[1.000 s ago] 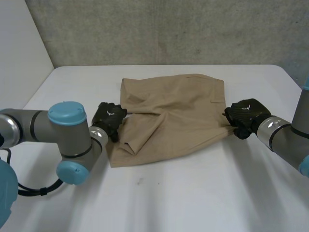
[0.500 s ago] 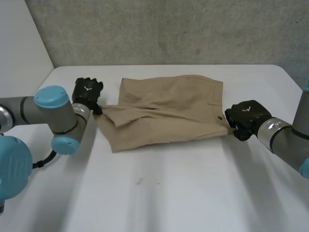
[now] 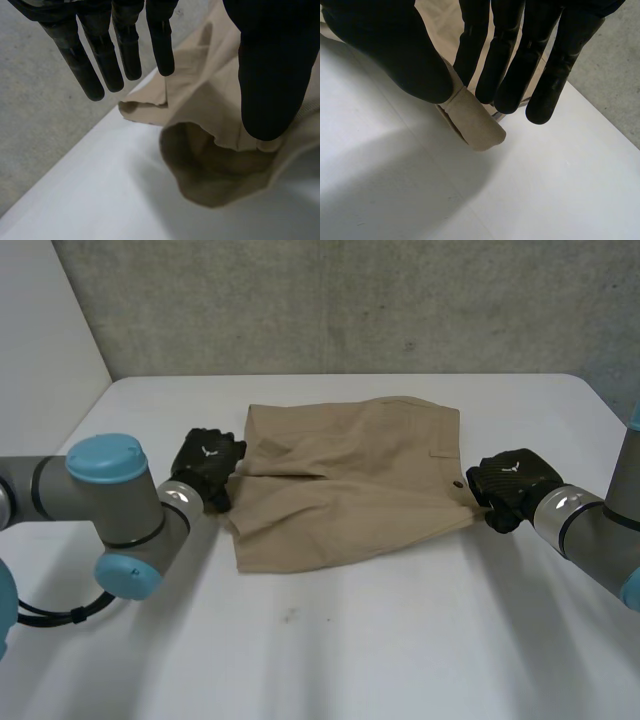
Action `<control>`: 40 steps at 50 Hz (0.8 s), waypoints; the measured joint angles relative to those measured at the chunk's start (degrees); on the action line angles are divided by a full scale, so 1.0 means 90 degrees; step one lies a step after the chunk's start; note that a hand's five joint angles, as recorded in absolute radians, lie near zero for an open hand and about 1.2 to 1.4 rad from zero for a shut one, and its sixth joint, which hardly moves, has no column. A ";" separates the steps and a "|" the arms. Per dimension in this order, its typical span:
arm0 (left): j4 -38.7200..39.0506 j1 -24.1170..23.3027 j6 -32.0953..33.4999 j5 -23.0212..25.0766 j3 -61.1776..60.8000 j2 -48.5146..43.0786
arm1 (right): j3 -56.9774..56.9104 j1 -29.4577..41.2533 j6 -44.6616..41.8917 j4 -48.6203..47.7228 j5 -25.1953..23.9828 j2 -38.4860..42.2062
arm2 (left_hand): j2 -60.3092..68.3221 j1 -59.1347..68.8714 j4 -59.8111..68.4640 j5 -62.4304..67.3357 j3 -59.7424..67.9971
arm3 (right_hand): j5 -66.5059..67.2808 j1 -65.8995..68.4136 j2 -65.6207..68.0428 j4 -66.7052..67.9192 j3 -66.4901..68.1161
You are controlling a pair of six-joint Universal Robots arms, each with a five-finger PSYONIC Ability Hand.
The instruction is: Fold the shorts.
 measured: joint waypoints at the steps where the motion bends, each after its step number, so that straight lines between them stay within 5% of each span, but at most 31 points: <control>1: 0.0000 0.0000 0.0000 0.0000 0.0000 0.0000 | 0.0000 0.0000 0.0000 0.0000 0.0000 0.0000 | 0.0000 0.0000 0.0000 0.0000 0.0000 | 0.0000 0.0000 0.0000 0.0000 0.0000; 30: 0.0177 0.0278 0.0109 -0.0038 0.2757 -0.1958 | 0.0071 0.0003 -0.0001 0.0000 -0.0022 0.0019 | 0.0015 0.0026 0.0107 0.0051 0.0018 | 0.0000 0.0000 0.0000 0.0000 0.0000; 40: 0.0179 0.0599 0.0111 -0.0096 0.2979 -0.1817 | 0.0077 0.0009 -0.0006 0.0000 -0.0006 0.0011 | 0.0187 0.0156 0.0280 0.0052 0.0175 | 0.0000 0.0000 -0.0001 0.0000 0.0000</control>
